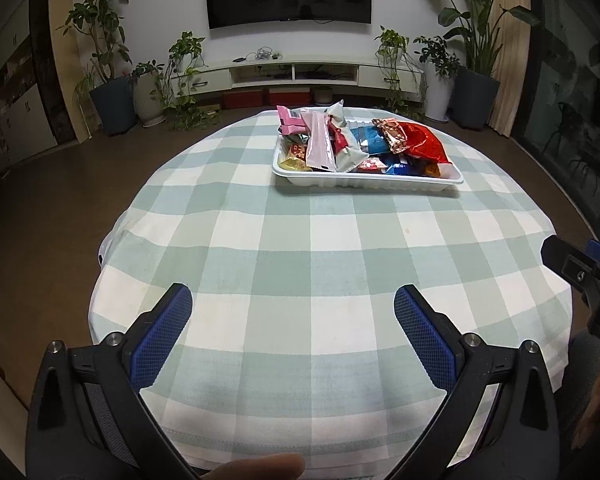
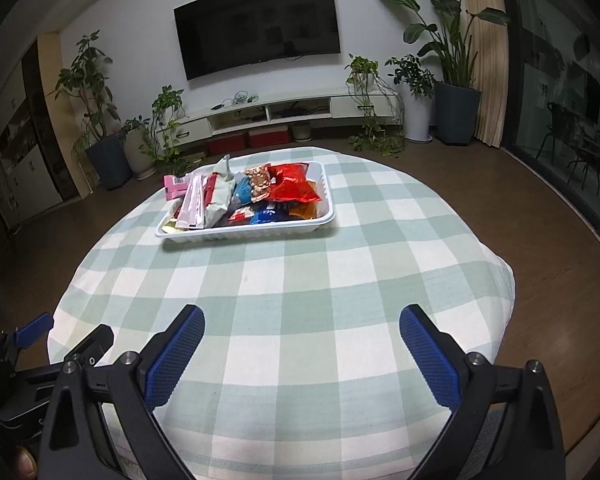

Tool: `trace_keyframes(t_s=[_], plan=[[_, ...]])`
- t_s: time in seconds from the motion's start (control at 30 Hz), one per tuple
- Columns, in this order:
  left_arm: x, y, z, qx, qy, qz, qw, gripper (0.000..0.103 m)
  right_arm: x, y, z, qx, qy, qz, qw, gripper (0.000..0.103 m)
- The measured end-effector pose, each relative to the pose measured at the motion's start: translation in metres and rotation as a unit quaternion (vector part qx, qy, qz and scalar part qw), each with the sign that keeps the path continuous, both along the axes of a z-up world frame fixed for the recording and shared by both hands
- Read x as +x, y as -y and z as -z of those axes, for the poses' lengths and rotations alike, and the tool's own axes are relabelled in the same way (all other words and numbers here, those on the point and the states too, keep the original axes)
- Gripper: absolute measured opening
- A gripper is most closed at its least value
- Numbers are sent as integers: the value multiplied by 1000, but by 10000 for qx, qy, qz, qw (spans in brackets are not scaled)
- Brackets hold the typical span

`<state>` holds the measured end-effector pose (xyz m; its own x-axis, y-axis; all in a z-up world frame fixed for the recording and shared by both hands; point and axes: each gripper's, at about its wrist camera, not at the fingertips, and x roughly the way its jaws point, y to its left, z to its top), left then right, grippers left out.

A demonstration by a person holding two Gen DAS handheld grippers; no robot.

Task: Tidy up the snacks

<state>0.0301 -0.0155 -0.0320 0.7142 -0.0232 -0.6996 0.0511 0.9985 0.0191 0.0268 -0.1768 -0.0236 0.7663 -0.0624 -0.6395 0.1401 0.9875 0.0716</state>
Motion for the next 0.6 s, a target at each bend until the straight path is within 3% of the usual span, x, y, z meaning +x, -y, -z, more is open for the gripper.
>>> trace_keyframes(t_s=[0.6], plan=[[2, -2, 7, -13, -76, 10, 10000, 102, 1, -17, 10, -66, -136, -185, 9997, 101]])
